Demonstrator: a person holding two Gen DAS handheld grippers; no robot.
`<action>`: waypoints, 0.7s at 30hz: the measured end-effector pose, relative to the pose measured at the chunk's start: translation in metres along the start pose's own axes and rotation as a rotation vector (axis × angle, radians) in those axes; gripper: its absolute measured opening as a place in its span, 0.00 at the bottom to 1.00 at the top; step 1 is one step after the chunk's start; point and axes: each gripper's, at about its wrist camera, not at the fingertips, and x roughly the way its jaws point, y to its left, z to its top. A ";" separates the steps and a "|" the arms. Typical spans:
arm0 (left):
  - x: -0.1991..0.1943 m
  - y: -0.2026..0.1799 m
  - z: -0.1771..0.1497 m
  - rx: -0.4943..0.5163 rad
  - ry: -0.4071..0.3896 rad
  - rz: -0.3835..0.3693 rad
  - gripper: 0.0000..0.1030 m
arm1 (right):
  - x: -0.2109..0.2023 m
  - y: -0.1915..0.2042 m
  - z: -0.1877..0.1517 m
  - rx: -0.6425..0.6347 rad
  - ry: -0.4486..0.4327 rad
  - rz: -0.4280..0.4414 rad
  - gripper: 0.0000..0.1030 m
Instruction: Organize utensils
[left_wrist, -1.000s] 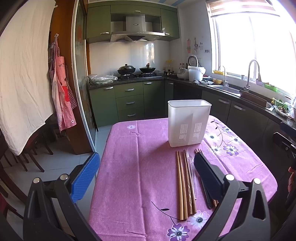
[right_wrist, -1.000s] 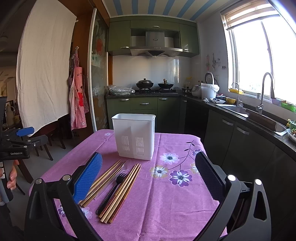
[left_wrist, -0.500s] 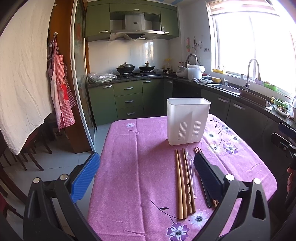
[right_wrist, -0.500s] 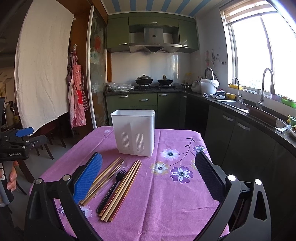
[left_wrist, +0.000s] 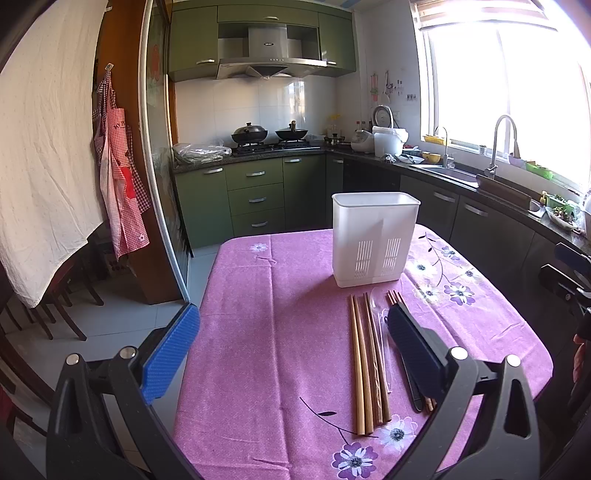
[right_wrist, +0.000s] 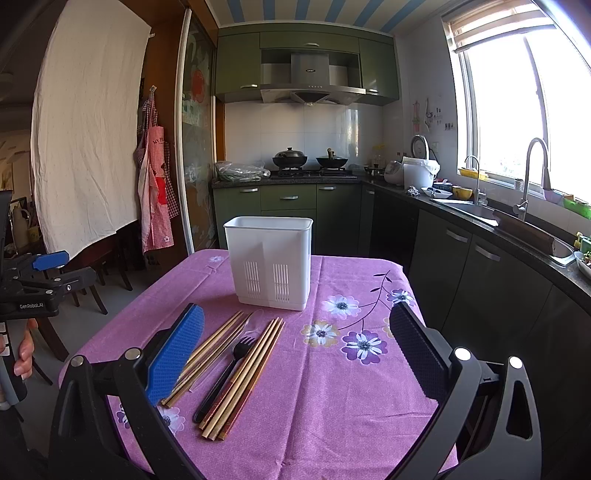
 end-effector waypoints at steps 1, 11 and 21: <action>0.000 0.000 0.000 -0.001 0.000 0.000 0.94 | 0.000 0.000 0.000 0.000 0.000 -0.001 0.96; 0.000 0.000 0.000 -0.001 0.003 0.000 0.94 | 0.000 -0.001 0.000 -0.002 0.004 0.001 0.96; -0.001 0.001 -0.001 -0.004 0.009 -0.001 0.94 | 0.002 0.000 -0.001 -0.013 0.011 0.004 0.96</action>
